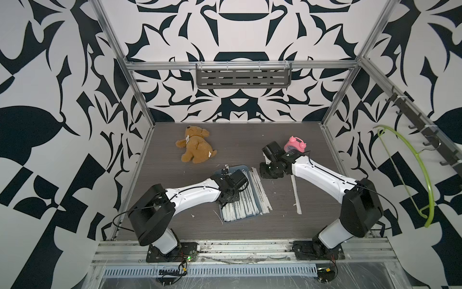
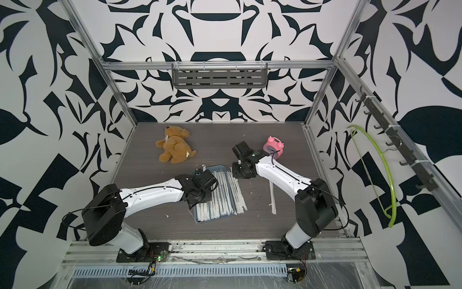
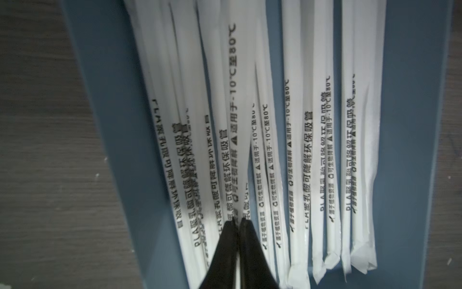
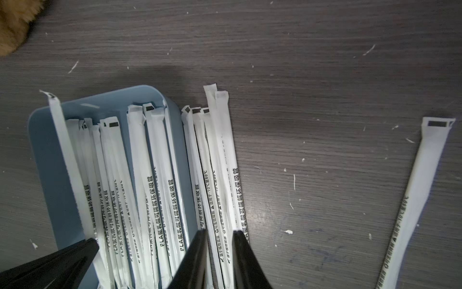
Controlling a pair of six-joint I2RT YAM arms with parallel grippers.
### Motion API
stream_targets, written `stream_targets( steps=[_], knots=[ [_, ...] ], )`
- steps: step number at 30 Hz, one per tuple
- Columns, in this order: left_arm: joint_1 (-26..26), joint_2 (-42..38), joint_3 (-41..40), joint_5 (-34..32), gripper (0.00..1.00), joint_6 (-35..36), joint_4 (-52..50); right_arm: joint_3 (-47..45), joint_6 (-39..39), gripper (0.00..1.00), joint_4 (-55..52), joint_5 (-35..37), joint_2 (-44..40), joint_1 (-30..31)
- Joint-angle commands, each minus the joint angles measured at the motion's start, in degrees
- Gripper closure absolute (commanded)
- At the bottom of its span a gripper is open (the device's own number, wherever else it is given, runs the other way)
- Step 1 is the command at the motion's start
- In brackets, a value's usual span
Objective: Put the straws into the storage box
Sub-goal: Place the straw in the storage box, then pick up the straw from the center of the board.
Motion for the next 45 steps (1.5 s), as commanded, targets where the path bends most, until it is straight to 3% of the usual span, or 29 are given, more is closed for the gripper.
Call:
stream_targets(
  steps=[1, 11, 18, 23, 28, 32, 35, 38, 45],
  knots=[
    [0.2, 2.4, -0.9, 2.1, 0.93, 2.8, 1.6, 1.4, 0.5, 0.76, -0.7, 1.1, -0.6, 0.3],
    [0.1, 4.3, 0.0, 1.7, 0.89, -1.5, -1.9, 1.2, 0.8, 0.76, -0.4, 0.9, -0.1, 0.4],
    [0.1, 1.1, 2.5, 0.2, 0.69, -0.9, -5.6, 0.4, -0.8, 0.76, -1.0, 1.5, 0.5, 0.1],
    [0.1, -4.3, 6.2, -1.8, 0.56, 2.2, -10.0, -2.2, -3.1, 0.76, -2.6, 0.3, -1.3, -5.5],
    [0.8, -11.8, 9.0, -10.5, 0.34, 7.2, -15.0, -1.6, -10.2, 0.76, -9.1, -2.9, 2.2, -7.3],
    [4.9, -19.7, 4.5, -15.3, 0.19, 10.8, -12.9, -4.4, -10.0, 0.76, -8.8, -2.6, 2.7, -5.1],
    [9.5, -26.0, -1.5, -12.9, 0.12, 12.1, -6.3, -4.8, -9.7, 0.75, -8.2, -2.7, 3.9, -2.8],
    [13.9, -30.6, -7.7, -6.7, 0.11, 11.4, 1.0, -4.0, -9.5, 0.74, -7.5, -2.8, 6.2, -0.7],
    [14.7, -28.9, -10.2, -3.5, 0.11, 9.1, 2.7, -2.2, -9.4, 0.73, -5.6, -3.8, 10.8, 0.7]
  ],
)
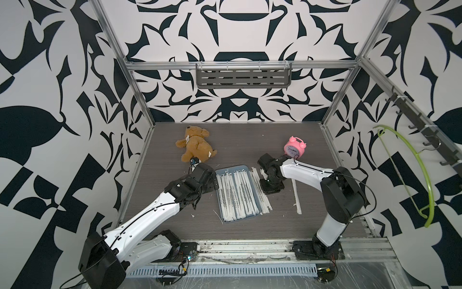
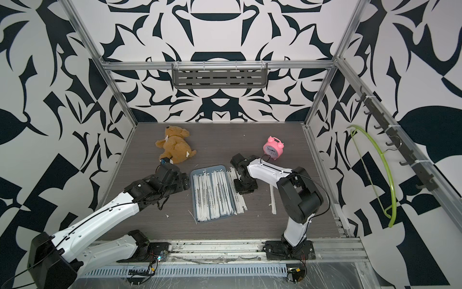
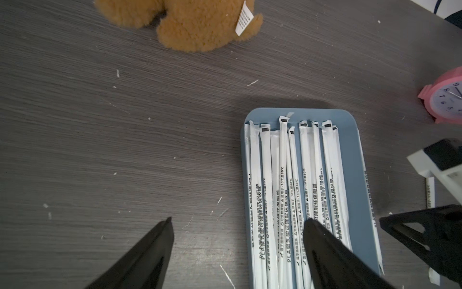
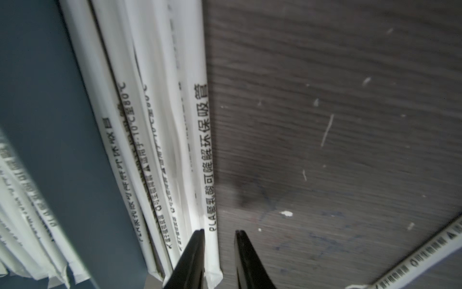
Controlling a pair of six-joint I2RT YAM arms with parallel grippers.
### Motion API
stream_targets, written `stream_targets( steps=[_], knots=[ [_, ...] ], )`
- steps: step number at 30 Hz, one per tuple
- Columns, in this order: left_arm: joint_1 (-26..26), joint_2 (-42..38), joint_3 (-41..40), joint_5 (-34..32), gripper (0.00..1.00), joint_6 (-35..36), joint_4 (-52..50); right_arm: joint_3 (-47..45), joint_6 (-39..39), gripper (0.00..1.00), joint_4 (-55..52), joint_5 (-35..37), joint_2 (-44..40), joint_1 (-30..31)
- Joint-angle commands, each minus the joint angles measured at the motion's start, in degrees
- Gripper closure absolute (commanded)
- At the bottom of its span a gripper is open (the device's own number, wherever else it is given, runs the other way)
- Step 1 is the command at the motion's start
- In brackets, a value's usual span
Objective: Put the straws into the storage box
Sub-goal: Pick up the straw from the center of the board.
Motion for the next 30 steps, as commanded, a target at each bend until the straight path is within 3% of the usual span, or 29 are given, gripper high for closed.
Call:
stream_targets(
  steps=[1, 7, 15, 21, 30],
  knots=[
    [0.1, 2.2, 0.2, 3.5, 0.12, -0.6, 2.7, 2.4, -0.6, 0.73, 0.7, -0.5, 0.6, 0.3],
    [0.1, 4.3, 0.6, 4.5, 0.13, -0.7, 4.0, 2.6, -1.0, 0.75, 1.8, -0.7, 2.3, 0.4],
    [0.1, 6.1, 1.0, 5.0, 0.14, -0.5, 3.6, 0.6, -1.9, 0.89, 2.4, 1.2, 1.9, 0.3],
    [0.1, 6.3, 0.6, 5.5, 0.14, -1.0, 4.3, 0.6, -2.5, 0.93, -0.1, 6.7, -0.6, 0.3],
    [0.1, 5.8, 0.0, 3.8, 0.14, -1.5, 3.1, 3.4, -1.0, 0.96, -3.4, 5.8, -6.0, 0.7]
  ],
)
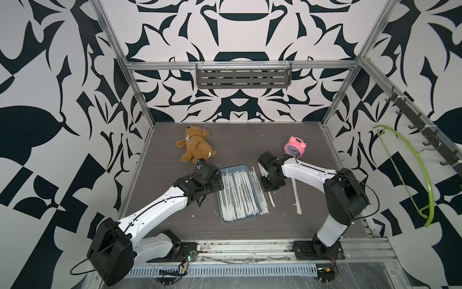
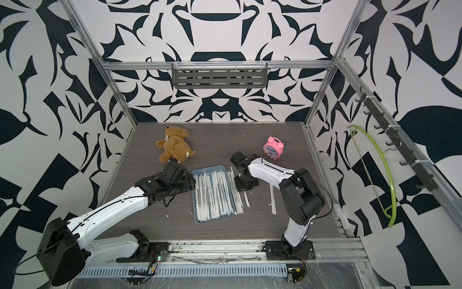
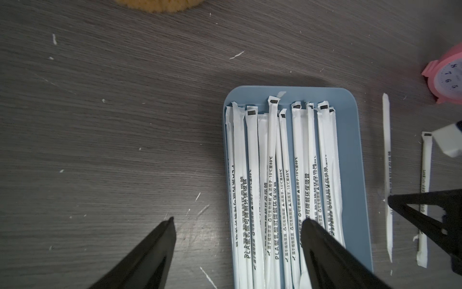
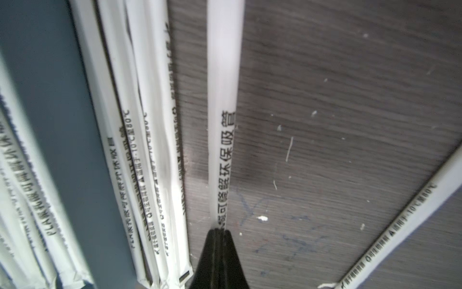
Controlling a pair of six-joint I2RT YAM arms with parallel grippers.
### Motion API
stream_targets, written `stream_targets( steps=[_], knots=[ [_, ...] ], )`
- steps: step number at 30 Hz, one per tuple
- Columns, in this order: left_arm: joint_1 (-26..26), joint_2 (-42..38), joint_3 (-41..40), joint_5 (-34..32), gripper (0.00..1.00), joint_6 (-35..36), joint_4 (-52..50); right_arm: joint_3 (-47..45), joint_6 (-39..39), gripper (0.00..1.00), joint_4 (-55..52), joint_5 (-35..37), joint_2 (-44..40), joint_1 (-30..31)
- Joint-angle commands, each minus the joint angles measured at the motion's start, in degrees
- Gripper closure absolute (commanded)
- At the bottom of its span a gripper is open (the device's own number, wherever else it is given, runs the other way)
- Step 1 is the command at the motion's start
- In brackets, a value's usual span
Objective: Put the straws into the storage box
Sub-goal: Pick up the straw from the center of the board, then place the straw in the storage box.
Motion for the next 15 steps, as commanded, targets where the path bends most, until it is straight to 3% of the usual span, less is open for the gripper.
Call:
stream_targets(
  steps=[1, 6, 15],
  knots=[
    [0.2, -0.8, -0.2, -1.8, 0.14, -0.5, -0.9, 3.3, 1.4, 0.96, -3.6, 1.2, -3.1, 1.1],
    [0.2, -3.2, -1.4, -4.4, 0.14, -1.0, -2.3, 10.4, 6.9, 0.97, -6.7, 4.7, -3.0, 9.3],
    [0.2, -5.7, -4.6, -5.2, 0.14, -2.3, -2.6, 19.8, 20.6, 0.99, -2.4, 8.8, 7.8, 21.8]
  ],
)
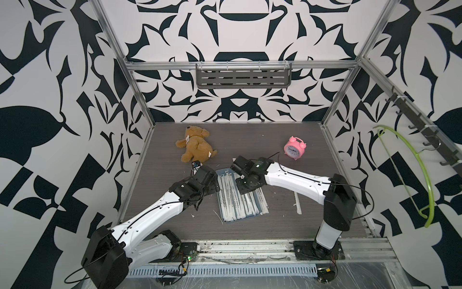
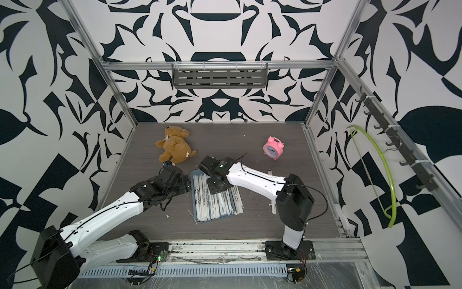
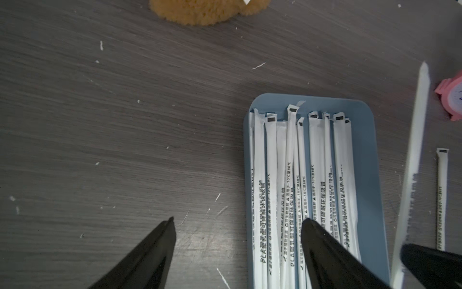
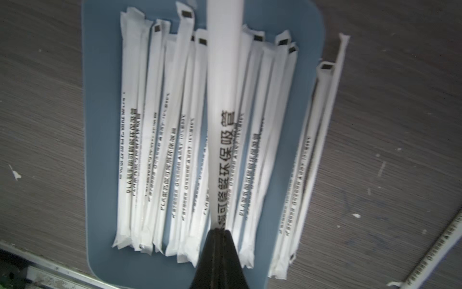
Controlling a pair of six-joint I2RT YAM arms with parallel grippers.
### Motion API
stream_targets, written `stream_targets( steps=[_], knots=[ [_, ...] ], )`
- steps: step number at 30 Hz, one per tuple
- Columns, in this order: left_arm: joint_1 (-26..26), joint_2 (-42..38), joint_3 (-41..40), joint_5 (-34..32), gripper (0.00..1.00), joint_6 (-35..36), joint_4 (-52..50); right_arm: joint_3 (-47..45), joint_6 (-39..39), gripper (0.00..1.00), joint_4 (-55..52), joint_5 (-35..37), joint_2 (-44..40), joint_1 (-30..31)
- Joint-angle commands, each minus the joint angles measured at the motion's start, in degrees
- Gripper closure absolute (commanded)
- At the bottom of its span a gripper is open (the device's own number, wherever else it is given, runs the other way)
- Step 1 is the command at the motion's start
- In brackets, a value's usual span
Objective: Put the straws into the storage box
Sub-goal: Place the straw in the storage box, then pick up the straw from the center of the board.
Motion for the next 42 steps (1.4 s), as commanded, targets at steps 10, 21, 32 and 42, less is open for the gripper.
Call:
stream_targets(
  steps=[10, 21, 32, 42],
  knots=[
    [0.1, -1.6, -2.3, -0.6, 0.14, -0.4, -0.5, 3.7, 10.4, 0.99, 2.5, 1.1, 9.9, 4.1],
    [0.1, -1.6, -1.4, -0.6, 0.14, 0.4, -0.7, 4.0, 9.4, 0.76, 1.6, -0.8, 8.9, 4.4],
    [0.1, 1.8, 2.2, 0.8, 0.14, 2.8, 2.0, 1.3, 5.3, 0.75, 0.0, -0.4, -0.8, -0.7],
    [0.0, 5.0, 4.9, 2.2, 0.14, 4.6, 6.4, -12.4, -3.2, 0.74, 1.4, -2.6, -9.7, -14.7]
  ],
)
